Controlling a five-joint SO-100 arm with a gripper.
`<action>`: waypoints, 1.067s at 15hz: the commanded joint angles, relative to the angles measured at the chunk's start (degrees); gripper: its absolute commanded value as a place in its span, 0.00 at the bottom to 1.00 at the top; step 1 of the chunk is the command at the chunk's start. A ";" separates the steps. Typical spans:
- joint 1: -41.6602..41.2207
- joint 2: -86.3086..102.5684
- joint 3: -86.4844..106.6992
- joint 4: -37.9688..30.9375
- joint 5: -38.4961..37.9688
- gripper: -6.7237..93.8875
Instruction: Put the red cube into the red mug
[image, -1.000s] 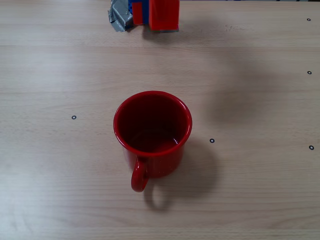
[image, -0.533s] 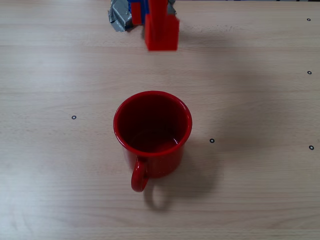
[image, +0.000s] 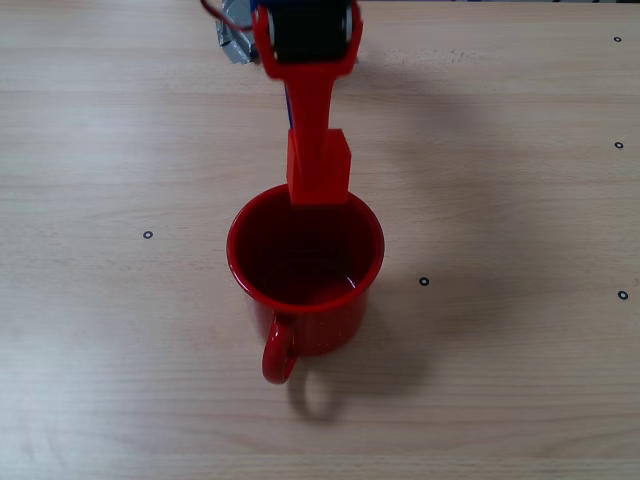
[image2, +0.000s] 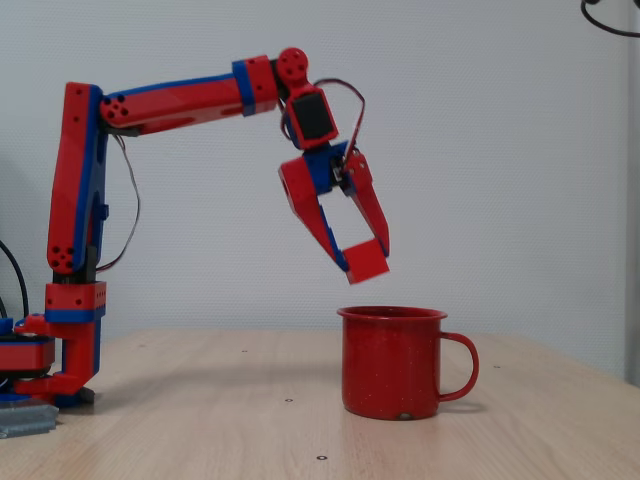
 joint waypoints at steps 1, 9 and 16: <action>0.62 2.81 -2.29 -3.60 1.67 0.07; 1.41 2.81 2.55 -7.91 2.64 0.07; 1.05 3.60 5.27 -6.33 4.13 0.53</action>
